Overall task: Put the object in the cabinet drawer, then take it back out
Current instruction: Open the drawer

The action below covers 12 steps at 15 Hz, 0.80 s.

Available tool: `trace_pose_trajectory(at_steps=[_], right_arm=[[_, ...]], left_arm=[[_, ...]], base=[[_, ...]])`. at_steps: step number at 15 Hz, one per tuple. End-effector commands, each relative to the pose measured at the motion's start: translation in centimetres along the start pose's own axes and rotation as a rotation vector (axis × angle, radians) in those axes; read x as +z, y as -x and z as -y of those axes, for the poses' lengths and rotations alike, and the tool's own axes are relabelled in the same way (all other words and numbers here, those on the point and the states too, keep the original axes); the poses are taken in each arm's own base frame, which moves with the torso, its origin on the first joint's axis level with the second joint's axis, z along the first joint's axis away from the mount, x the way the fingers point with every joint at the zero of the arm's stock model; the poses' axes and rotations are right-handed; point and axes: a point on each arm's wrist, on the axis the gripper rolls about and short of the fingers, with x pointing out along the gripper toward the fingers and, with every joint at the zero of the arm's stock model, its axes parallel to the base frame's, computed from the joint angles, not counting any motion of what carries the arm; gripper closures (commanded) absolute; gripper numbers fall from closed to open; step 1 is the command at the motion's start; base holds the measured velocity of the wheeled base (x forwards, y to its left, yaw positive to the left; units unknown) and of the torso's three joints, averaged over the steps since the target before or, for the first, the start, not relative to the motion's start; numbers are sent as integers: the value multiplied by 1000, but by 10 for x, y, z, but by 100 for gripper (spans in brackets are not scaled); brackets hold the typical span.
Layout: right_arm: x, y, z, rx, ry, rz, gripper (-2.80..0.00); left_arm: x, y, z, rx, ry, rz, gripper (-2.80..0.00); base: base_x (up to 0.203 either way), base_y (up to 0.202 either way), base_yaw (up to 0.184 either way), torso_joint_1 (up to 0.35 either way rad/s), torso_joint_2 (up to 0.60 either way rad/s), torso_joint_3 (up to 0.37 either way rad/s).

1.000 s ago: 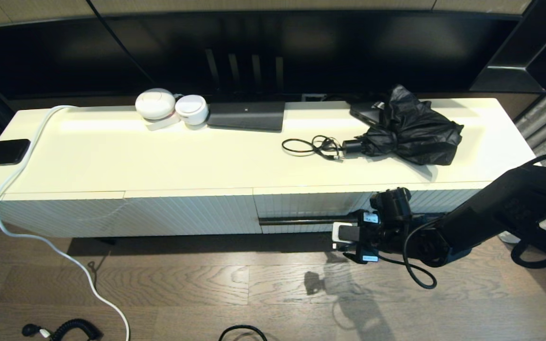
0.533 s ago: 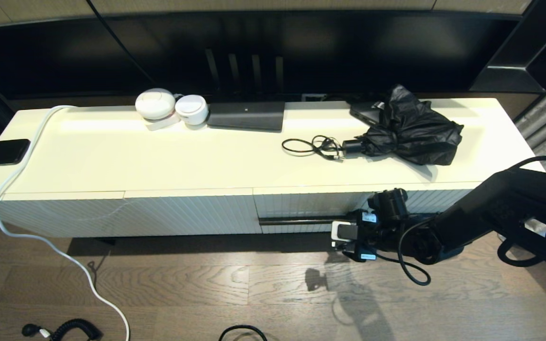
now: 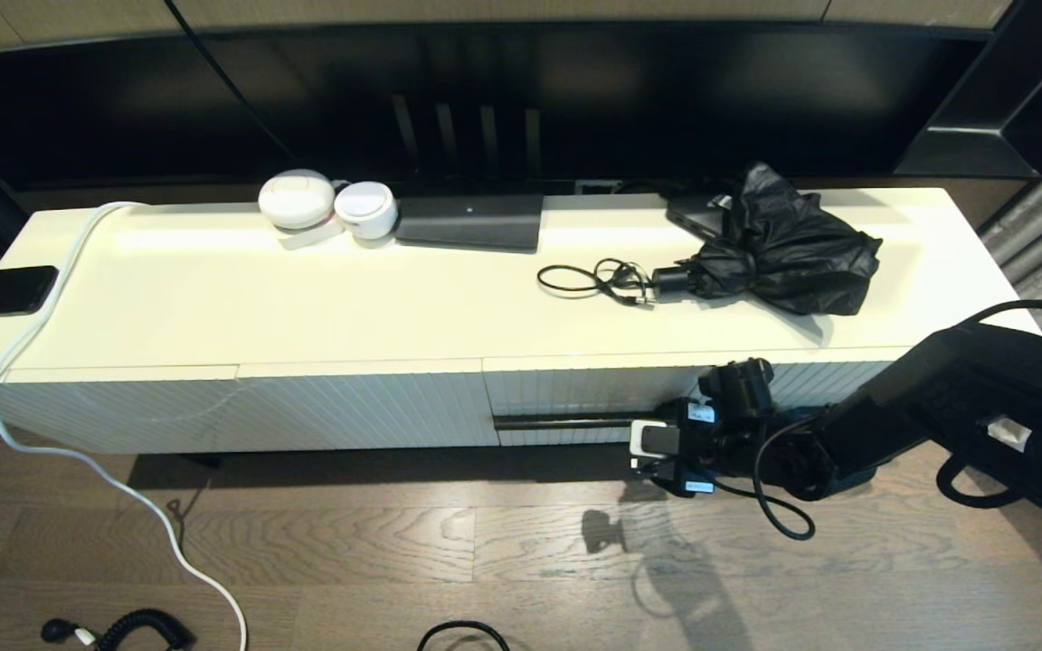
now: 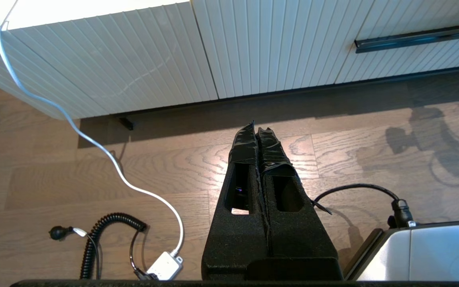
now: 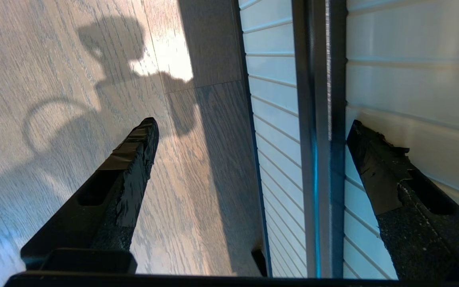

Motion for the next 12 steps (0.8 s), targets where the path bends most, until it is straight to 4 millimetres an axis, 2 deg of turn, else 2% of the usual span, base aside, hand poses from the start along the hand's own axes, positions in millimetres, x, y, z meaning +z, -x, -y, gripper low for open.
trace_pose_trajectory(at_steps=[1,6,8,10,12], right_arm=[[-2,-3,-3,7,4,-4,-280],[-4,-8,-9,24,3,-11,-280],[2,4,3,-11,6,3,-280],[-3,-4,-10,33,4,-14,-280],[0,4,-9,49,5,-16,-280]], left_arm=[[0,0,0,0,0,0,0],[0,0,0,0,0,0,0],[0,0,0,-1,-2,0,0],[0,0,0,0,-2,0,0],[0,0,0,0,0,0,0]], base=[[0,0,0,0,0,0],[0,0,0,0,0,0],[0,0,0,0,0,0],[0,0,0,0,0,0],[0,0,0,0,0,0]])
